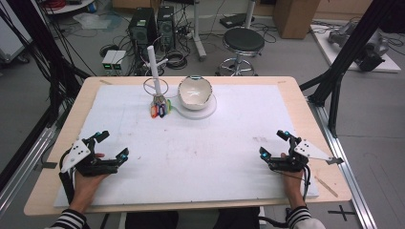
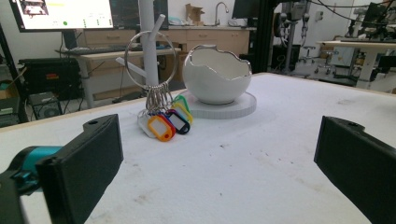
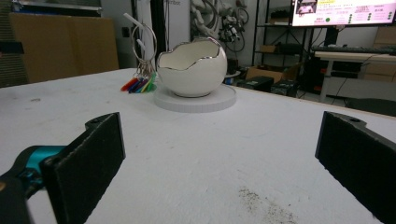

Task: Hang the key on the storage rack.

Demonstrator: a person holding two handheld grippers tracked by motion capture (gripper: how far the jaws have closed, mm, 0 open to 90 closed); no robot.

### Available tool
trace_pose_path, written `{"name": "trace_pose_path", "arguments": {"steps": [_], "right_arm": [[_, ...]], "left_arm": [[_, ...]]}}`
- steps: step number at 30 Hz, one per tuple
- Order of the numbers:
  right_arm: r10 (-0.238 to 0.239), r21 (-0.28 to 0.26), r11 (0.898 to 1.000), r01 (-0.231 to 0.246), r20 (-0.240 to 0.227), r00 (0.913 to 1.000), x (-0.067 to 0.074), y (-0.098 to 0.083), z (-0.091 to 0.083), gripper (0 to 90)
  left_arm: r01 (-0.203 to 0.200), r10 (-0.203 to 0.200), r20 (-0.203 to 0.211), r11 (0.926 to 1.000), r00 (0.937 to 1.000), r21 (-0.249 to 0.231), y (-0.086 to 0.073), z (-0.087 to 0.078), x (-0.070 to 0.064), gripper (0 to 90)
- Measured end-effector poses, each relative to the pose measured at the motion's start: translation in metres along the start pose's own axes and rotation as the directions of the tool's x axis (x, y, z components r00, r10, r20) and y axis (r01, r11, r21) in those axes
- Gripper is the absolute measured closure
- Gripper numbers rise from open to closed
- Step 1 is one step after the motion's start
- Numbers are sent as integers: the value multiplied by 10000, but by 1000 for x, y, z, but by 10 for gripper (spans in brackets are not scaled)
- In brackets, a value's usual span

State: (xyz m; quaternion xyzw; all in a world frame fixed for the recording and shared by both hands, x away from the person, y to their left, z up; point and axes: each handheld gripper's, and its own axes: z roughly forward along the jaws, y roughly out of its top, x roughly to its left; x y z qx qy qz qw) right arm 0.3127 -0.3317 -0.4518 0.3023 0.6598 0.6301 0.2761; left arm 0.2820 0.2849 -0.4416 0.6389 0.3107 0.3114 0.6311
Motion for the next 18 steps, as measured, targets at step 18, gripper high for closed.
{"name": "trace_pose_path", "arguments": {"steps": [18], "right_arm": [[20,14,10000,-20,-6,10000,0,0,0,9]], "left_arm": [[-43,39,-249,9999,9997,-148,-11,-4,-2,17]]}}
